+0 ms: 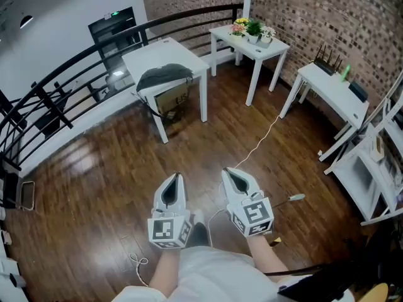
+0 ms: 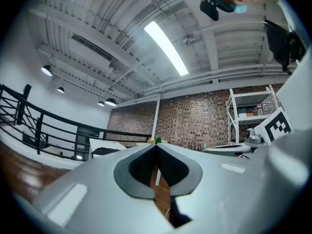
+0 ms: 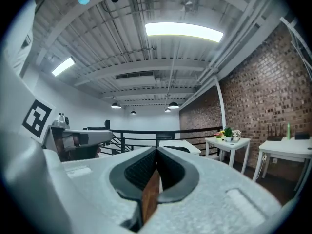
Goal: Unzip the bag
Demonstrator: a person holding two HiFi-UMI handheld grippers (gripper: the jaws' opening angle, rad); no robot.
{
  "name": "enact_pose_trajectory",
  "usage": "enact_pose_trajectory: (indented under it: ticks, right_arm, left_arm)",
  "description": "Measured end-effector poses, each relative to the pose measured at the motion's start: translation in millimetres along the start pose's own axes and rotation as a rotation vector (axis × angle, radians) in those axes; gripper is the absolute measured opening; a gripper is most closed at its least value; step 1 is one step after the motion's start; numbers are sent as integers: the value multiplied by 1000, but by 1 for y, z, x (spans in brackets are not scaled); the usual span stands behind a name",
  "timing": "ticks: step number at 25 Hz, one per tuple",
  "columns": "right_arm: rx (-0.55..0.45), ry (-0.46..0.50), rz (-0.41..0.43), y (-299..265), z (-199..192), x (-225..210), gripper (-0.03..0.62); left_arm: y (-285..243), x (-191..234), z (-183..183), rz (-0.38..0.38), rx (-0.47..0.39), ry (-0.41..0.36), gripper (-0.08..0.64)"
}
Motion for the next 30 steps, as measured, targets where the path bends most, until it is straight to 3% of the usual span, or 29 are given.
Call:
enact_pose_trajectory:
  ticks: [4,10,15,22,26,30]
  right_arm:
    - [1,28,15,-92,50,-25,-8]
    - [-19,97,41,-206,114,-25,-8]
    - [57,85,45,-260,108,-49,-8]
    - [86,86,43,-371,119,-94,-8]
    - [100,60,58,-444,120,-128,-8]
    - [113,41,54,-516,135,-172,-8]
  left_arm:
    - [-80,49,44,-7,-17,-13,17]
    - [-166,136,86,6,-29,18,17]
    - [-218,163,76,-5,22,57,17]
    - [-309,226,73,10,55,93,17]
    - [-376,260,72,28,85,76,17]
    - [-461,280,81,-1,147,50,17]
Point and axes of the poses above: the fingertips, and each gripper's own axes: y backward along the fingers, x to its left, z out of its top, the point moved 1 cm from there along y, backward along the fingers, and after that the axes turned 14 degrees about x, right-handed, at the moved point
